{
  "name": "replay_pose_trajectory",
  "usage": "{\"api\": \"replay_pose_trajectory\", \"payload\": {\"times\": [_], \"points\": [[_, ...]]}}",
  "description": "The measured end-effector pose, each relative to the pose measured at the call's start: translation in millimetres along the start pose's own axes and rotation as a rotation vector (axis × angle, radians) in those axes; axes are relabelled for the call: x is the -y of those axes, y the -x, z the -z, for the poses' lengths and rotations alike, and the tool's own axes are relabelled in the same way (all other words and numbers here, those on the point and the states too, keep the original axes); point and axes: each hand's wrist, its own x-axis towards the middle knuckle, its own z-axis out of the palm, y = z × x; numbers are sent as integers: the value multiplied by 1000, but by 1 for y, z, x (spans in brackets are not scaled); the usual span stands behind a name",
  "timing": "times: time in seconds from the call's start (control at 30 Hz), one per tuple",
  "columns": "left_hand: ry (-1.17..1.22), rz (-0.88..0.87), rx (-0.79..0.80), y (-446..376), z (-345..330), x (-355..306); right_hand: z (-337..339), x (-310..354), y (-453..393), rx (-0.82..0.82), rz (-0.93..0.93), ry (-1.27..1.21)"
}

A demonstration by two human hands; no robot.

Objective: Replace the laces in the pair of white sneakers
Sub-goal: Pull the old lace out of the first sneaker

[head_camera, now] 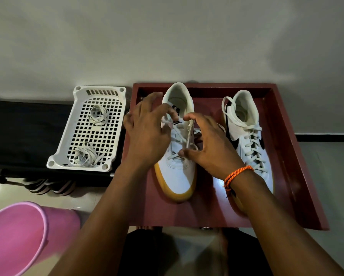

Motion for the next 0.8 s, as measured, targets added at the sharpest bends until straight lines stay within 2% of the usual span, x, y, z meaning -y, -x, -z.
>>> {"api": "replay_pose_trajectory", "payload": {"times": [0.1,0.23,0.37,0.5,0.6,0.67,0.8], "points": [[-53,-92,138,5,-7,-6,0,-1,-1,-5,8,-11],[-142,-112,274,11,-14,-1,0,-1,0,-7,24,-17],[-60,-66,246,7,-7,-5,0,-1,0,1,22,-23],[115,106,69,-1,5,-1,1,1,0,4,21,-2],[96,90,4,0,5,2,2,1,1,2,17,-8],[68,13,52,2,2,-1,2,0,1,1,17,-8],[-89,-98,254,8,-11,-1,1,-1,1,-5,26,-27]]}}
